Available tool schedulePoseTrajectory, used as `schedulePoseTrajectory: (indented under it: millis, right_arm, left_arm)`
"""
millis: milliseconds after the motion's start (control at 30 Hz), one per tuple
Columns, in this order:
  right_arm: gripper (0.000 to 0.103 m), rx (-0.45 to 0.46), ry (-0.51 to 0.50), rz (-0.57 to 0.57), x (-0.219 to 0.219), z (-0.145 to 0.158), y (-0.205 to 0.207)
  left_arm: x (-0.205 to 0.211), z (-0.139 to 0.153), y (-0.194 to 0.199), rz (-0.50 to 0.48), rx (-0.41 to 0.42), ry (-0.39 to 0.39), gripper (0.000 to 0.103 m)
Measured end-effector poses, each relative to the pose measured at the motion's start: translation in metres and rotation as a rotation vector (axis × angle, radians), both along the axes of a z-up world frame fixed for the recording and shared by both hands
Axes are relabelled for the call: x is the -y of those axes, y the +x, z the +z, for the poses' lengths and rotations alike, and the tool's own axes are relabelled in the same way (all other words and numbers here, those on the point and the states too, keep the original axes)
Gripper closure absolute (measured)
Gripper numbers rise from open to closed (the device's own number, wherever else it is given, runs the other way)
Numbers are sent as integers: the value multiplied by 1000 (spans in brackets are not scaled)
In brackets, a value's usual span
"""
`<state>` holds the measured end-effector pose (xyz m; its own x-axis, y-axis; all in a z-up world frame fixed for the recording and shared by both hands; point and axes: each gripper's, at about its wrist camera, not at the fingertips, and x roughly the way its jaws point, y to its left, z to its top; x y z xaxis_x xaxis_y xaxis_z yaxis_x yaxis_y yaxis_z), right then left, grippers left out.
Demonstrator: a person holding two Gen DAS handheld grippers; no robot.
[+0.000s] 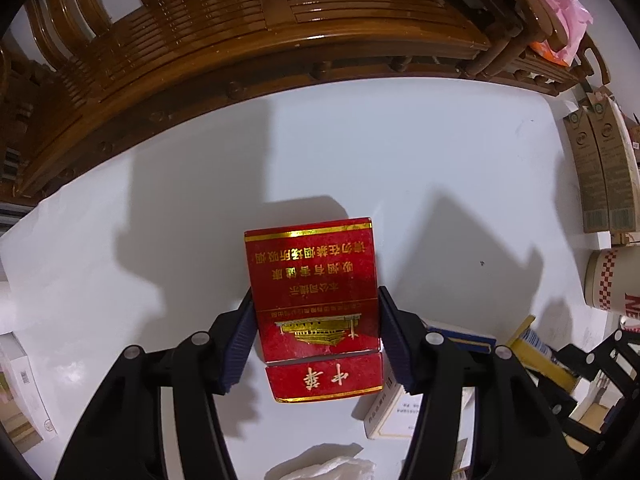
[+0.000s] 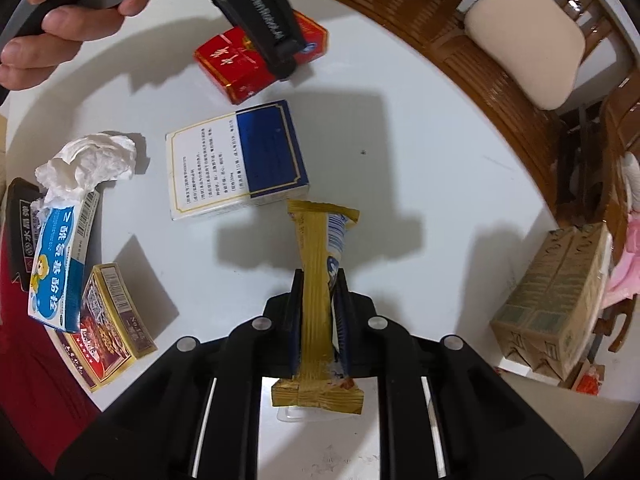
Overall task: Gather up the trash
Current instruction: 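Carry the red pack and yellow wrapper down over the white bag with both tools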
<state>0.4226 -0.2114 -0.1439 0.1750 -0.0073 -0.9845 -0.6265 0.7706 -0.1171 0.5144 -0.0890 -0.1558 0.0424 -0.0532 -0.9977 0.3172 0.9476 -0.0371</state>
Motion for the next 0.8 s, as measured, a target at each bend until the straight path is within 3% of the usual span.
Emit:
schedulePoseTrajectory:
  millis: [200, 400, 667, 800]
  right_arm:
    - [89, 111, 0, -66, 9, 23, -1]
    - [89, 267, -6, -138, 2, 70, -18]
    - [89, 311, 105, -228, -12, 126, -74]
    - [89, 344, 97, -223, -34, 142, -108]
  left_arm:
    - [-7, 27, -12, 0, 45, -5, 47]
    - [-18, 69, -44, -32, 114, 4, 47]
    - [-35, 130, -127, -102, 212, -16, 47]
    - [-41, 149, -174, -132, 237, -40, 47]
